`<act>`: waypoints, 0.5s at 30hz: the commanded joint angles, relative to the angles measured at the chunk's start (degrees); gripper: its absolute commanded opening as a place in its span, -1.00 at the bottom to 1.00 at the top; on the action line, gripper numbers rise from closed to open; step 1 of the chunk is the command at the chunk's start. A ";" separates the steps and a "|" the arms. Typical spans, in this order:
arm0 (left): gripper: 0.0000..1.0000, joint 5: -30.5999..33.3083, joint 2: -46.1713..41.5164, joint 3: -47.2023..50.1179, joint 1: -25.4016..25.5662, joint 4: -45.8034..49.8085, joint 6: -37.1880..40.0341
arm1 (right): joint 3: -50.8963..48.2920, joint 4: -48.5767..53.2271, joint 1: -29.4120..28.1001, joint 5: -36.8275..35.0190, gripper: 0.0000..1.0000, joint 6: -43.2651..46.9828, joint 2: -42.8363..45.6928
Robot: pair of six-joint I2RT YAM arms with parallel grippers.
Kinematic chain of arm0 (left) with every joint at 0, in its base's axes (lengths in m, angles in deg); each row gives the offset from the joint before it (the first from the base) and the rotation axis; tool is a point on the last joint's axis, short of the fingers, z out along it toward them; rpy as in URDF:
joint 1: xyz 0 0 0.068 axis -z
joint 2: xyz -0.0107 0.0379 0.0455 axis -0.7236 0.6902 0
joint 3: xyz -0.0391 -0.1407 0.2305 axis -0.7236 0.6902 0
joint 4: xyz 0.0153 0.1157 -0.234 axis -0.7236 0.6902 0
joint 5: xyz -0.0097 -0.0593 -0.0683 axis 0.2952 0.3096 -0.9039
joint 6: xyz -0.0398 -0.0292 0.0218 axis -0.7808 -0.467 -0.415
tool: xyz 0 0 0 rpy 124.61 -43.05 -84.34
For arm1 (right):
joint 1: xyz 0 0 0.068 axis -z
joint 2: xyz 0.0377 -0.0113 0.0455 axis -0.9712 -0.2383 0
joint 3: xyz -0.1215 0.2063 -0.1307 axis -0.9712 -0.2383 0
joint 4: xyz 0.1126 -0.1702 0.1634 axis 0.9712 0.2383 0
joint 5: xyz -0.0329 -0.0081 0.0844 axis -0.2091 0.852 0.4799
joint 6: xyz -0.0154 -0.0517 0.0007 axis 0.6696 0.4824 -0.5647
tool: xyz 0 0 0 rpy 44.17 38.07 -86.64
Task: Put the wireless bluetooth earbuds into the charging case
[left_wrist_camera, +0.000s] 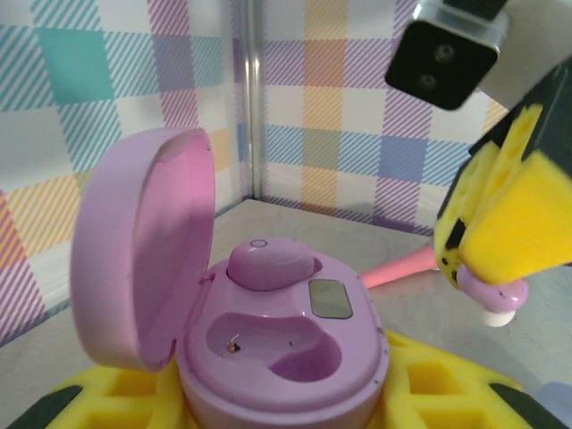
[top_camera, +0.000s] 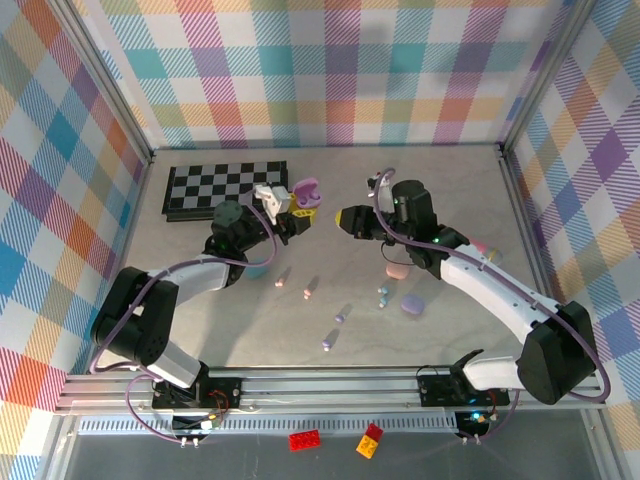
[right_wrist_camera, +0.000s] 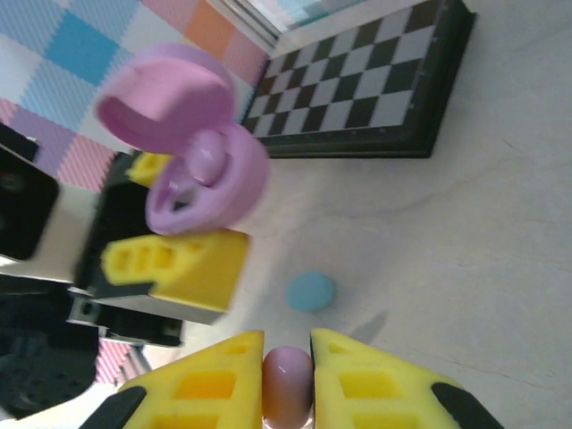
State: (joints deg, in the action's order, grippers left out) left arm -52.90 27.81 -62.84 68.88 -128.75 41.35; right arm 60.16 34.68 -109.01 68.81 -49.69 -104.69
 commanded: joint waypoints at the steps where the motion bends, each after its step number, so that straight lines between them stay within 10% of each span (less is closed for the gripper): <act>1: -0.28 0.68 1.78 -2.18 1.73 -0.53 2.26 | 0.23 -5.67 0.36 5.84 -0.67 -3.33 1.39; 15: -0.28 2.19 2.66 -3.17 6.19 2.02 5.03 | 7.39 -3.96 0.36 6.59 -0.66 -3.00 -3.91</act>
State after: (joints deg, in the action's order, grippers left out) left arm -50.91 30.72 -64.30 74.26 -126.79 44.35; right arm 65.27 31.86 -108.88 74.56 -52.68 -107.25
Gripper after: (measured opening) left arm 0.362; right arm 0.172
